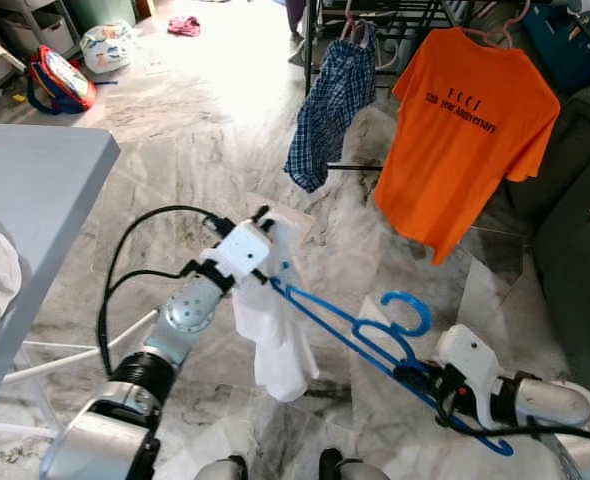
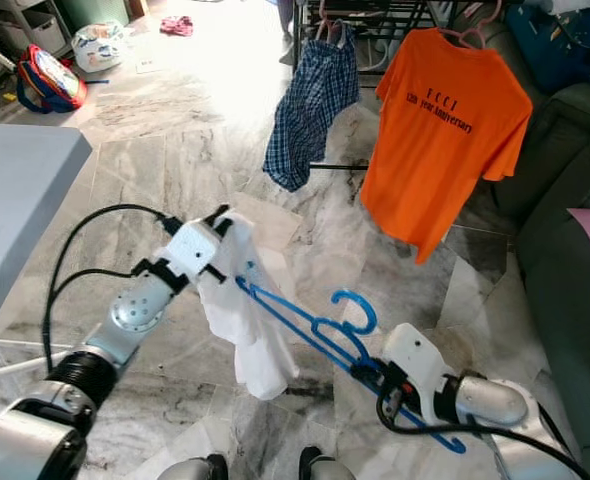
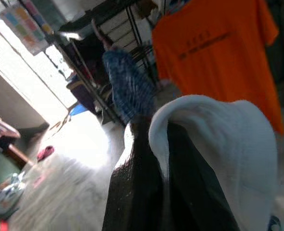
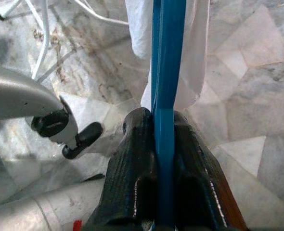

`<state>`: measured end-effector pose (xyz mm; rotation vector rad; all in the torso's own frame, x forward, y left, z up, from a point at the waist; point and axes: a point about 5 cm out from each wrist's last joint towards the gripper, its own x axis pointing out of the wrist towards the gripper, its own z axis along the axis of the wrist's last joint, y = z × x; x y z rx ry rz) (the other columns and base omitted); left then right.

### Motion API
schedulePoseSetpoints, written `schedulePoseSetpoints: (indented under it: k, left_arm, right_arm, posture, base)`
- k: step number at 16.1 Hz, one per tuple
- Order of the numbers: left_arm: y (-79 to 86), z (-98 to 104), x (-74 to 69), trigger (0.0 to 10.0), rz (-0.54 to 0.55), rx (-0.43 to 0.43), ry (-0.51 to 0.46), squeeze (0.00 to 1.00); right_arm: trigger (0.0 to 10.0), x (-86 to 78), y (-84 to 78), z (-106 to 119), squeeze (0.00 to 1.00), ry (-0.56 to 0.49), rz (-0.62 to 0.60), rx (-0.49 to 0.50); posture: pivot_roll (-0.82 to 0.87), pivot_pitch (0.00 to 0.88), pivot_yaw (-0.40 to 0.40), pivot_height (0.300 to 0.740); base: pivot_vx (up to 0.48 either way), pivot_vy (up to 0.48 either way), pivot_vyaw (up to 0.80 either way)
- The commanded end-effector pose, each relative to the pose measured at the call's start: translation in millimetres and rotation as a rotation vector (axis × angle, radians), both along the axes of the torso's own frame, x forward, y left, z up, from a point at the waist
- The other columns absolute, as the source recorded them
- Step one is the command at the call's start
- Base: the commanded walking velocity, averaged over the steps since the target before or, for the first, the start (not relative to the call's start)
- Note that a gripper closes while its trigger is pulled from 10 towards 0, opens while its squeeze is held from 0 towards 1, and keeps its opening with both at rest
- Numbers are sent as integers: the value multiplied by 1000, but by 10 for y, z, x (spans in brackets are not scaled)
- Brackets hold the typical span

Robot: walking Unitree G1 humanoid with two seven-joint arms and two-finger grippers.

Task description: Hang hanger

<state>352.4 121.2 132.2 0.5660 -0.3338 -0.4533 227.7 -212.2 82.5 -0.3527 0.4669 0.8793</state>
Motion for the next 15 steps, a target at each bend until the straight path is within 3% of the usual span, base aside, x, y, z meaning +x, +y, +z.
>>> schedulePoseSetpoints:
  k: [1,5,7,9,11,15]
  left_arm:
    - [24,27,9,10000,0,-4,-8,0]
    - [77,39,23,10000,24,15,-18,0]
    - [88,49,35,10000,31,16,-19,0]
    - [91,41,34,10000,26,15,-12,0]
    - [82,29,25,10000,23,11,-10,0]
    - [62,44,27,10000,19,-3,-14,0]
  right_arm:
    - [10000,-38,-47,-12,0,10,18,-19]
    - [10000,-125,-148,-67,0,51,43,-74]
    - [10000,-69,-274,-139,0,16,-29,-171]
    - [10000,203,-394,-54,0,-196,-228,-217]
    - [10000,321,-381,63,0,-254,-354,-88]
    - [10000,377,-159,113,0,-317,-367,58]
  posture:
    - [4,207,32,740]
    - [1,210,36,740]
    - [-1,212,38,740]
    - [-2,212,41,740]
    - [-2,212,43,740]
    - [1,215,43,740]
  base:
    - [0,0,0]
    - [0,0,0]
    - [0,0,0]
    - [0,0,0]
    - [0,0,0]
    - [0,0,0]
